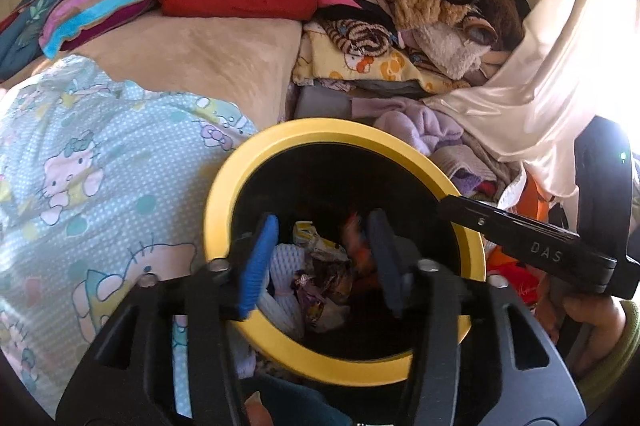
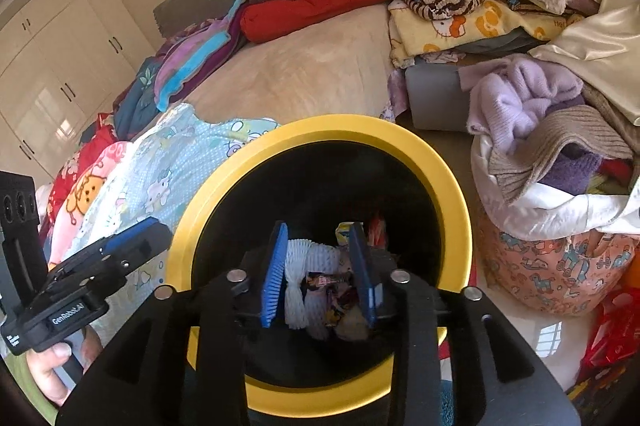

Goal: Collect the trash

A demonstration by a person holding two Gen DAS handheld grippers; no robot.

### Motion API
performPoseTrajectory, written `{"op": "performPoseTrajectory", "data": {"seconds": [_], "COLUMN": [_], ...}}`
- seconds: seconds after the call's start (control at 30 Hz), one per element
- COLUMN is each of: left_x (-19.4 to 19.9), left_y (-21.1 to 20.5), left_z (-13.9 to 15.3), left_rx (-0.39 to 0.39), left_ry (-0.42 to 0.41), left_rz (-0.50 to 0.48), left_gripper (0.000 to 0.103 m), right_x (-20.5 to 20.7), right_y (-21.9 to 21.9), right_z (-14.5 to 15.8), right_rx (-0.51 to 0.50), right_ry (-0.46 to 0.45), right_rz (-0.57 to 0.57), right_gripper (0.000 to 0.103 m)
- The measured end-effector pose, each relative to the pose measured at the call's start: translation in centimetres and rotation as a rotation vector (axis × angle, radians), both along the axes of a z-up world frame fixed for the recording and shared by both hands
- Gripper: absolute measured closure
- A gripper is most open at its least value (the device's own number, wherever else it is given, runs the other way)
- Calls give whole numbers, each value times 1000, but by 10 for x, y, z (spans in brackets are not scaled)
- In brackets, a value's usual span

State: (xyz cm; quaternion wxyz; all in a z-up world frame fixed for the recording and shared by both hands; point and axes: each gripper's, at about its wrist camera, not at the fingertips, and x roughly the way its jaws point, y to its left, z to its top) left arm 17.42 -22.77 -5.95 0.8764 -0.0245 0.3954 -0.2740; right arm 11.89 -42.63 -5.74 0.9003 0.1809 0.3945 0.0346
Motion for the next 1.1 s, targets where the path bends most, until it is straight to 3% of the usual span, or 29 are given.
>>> {"op": "performPoseTrajectory", "data": {"seconds": [0.1,0.2,0.33,0.47,0.73,1.1], "left_x": [-2,-10,-27,-44,-89,-135], "left_y": [10,26,51,78,122,153], "left_z": [6,15,29,45,67,68], "left_rx": [-1,4,-13,-33,-29,25], "left_ry": [-13,-43,-100,-158,-290,-385], "left_rz": [25,65,126,174,244,336], "left_gripper": [43,25,11,11,11,11], "right_x": [-5,-11,-20,-37,-86,-119], "right_y": [3,14,36,58,99,138], "right_z": [8,19,36,51,65,59], "right_rx": [-11,-38,-101,-146,-197,-275], "right_ry": [-21,-57,-131,-233,-451,-570], "right_rz": [5,21,40,33,1,-13], "right_gripper": [49,34,23,7,6,6]}}
